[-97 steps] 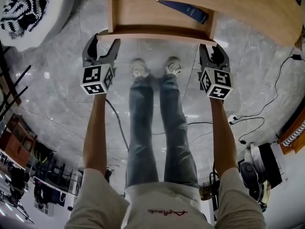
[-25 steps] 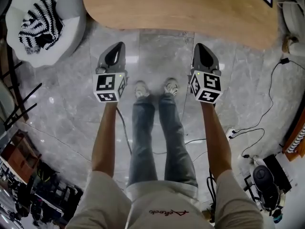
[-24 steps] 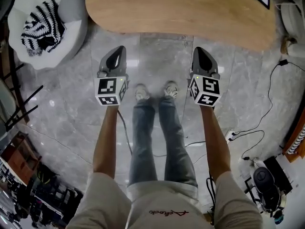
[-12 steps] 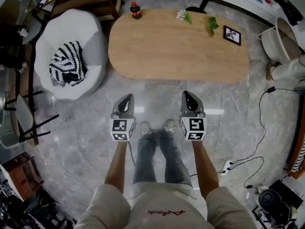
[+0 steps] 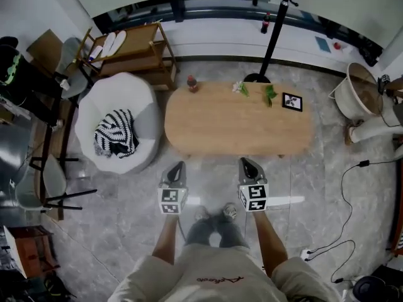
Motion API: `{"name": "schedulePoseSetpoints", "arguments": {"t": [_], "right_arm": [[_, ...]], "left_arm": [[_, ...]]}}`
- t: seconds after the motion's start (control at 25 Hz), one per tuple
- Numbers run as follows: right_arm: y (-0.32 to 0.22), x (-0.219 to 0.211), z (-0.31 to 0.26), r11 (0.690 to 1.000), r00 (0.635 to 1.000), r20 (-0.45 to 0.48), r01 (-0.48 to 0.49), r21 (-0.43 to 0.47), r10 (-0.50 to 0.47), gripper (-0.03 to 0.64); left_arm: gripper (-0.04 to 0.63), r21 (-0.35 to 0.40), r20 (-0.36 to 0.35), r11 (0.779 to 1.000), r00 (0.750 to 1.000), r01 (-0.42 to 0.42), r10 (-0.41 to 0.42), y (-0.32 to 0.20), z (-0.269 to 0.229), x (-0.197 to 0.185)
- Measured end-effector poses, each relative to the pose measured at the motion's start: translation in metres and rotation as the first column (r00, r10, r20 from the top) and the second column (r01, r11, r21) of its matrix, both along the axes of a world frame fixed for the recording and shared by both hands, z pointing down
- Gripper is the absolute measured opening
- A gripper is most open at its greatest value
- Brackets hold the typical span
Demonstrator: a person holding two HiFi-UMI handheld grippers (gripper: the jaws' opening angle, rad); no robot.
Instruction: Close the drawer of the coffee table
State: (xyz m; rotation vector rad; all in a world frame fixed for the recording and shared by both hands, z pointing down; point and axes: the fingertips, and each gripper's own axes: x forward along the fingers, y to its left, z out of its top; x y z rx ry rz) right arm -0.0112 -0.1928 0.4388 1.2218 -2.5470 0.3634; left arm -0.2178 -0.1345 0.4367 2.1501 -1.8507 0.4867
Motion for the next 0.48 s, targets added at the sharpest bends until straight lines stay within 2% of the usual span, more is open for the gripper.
{"name": "schedulePoseSetpoints", "arguments": {"t": [0.28, 0.48], "right_arm": [[0.036, 0.006, -0.070, 0.997, 0.998, -0.013, 0.070, 0.039, -0.069, 0.003], [0.053, 0.010, -0.114, 0.994, 0.997, -0.002, 0.074, 0.077, -0.074, 0.003]], "left_arm": [[0.003, 0.044, -0.011, 0.999, 1.000, -0.009, 0.009, 0.021, -0.067, 0.017], [0.002, 0.078, -0.001, 0.996, 0.999, -0.043, 0.043, 0.029, -0.104, 0.028]]}}
